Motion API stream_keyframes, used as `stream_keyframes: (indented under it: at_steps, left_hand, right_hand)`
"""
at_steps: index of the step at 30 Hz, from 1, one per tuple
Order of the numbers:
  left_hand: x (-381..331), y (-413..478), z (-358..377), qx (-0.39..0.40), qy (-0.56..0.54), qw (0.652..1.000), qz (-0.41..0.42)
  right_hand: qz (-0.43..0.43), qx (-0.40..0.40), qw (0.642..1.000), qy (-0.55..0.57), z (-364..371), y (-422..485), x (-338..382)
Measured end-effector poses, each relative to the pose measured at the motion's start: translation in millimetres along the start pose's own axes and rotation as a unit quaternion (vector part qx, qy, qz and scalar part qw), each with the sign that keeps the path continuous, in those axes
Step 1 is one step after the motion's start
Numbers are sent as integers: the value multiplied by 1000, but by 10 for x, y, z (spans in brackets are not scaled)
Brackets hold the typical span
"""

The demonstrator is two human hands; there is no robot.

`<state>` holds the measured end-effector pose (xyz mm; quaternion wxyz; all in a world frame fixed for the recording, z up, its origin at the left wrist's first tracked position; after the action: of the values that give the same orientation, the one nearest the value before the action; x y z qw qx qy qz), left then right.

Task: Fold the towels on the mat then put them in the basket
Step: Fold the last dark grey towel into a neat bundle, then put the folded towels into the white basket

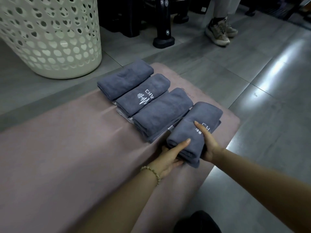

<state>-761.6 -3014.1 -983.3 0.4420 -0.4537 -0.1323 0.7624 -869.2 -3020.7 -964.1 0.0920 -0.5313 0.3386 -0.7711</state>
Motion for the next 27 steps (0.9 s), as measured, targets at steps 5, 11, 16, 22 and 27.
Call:
stream_keyframes:
  at_steps: [5, 11, 16, 22, 27]
  left_hand:
    - [-416, -141, 206, 32, -1, 996, 87]
    - [-960, -467, 30, 50, -19, 990, 132]
    - [-1199, -754, -447, 24, -38, 987, 151]
    - [-1560, -1147, -873, 5, -31, 976, 215]
    - [-1723, -1550, -1365, -90, -47, 959, 266]
  right_hand:
    - [-70, 33, 997, 10, 235, -206, 532]
    - [-109, 138, 984, 27, 1040, -314, 879]
    - [-100, 161, 982, 22, 1698, -356, 769]
    - [-109, 235, 966, 20, 2460, -397, 804]
    - [-125, 282, 951, 10, 3142, -365, 619]
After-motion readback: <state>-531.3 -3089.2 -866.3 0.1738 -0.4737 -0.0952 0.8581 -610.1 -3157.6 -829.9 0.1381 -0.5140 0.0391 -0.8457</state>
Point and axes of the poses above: each hand's wrist, its own y-axis towards the middle knuckle, its own z-axis out of the palm, x = y × z, the point moved 9 cm from there along y, towards the middle knuckle, and after that the axes turned 9 degrees about -z, right-handed, at the moved point
